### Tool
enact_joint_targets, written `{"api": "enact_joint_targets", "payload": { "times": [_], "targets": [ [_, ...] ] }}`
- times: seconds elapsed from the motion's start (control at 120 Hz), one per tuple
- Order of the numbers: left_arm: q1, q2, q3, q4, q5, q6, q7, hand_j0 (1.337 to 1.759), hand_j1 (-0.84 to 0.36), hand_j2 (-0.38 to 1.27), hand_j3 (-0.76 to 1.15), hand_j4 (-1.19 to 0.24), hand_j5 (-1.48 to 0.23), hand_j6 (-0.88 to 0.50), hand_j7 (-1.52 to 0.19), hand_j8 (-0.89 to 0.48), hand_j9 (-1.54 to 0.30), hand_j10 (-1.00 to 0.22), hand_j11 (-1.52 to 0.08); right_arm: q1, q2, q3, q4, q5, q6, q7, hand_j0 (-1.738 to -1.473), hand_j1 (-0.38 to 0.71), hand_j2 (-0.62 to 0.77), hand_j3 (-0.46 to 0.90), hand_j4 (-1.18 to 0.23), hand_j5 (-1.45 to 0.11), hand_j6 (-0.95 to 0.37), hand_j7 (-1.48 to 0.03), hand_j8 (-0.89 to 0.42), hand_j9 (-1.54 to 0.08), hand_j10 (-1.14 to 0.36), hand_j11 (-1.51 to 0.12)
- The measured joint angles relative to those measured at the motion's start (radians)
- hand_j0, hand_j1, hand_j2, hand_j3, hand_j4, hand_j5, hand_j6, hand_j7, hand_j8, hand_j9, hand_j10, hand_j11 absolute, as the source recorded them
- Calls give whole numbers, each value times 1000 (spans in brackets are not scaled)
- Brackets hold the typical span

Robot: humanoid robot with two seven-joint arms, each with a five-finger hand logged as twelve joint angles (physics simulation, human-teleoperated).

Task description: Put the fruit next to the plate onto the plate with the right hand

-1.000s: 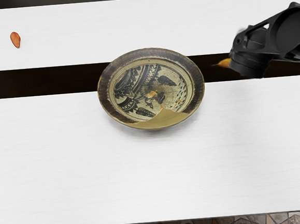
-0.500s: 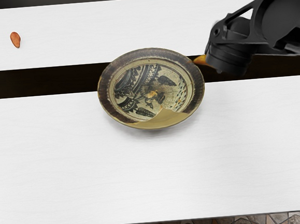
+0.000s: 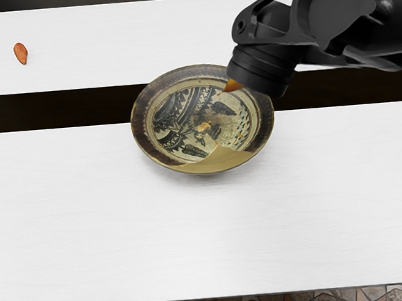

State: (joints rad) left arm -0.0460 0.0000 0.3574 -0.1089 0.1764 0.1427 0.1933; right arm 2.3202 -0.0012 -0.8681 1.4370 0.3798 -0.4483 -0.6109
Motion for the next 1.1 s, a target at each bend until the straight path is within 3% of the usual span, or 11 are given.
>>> {"api": "enact_joint_targets", "payload": {
  "times": [0.45, 0.775, 1.1],
  "targets": [
    [0, 0, 0, 0, 0, 0, 0, 1658, 349, 0, 0, 0, 0, -1, 0, -1, 0, 0, 0, -59, 1, 5, -118, 14, 48, 0, -1658, 391, 553, 0, -730, -1014, -489, -976, -428, -992, -738, -992],
    [0, 0, 0, 0, 0, 0, 0, 1658, 349, 0, 0, 0, 0, -1, 0, -1, 0, 0, 0, -147, 1, 32, -198, 0, 107, 0, -1658, 362, 421, 1, -697, -959, -496, -928, -424, -945, -703, -946],
    [0, 0, 0, 0, 0, 0, 0, 1658, 349, 0, 0, 0, 0, -1, 0, -1, 0, 0, 0, -204, 1, 71, -245, -35, 129, 0, -1658, 356, 406, 1, -690, -945, -519, -918, -425, -937, -693, -937]
  ]
}}
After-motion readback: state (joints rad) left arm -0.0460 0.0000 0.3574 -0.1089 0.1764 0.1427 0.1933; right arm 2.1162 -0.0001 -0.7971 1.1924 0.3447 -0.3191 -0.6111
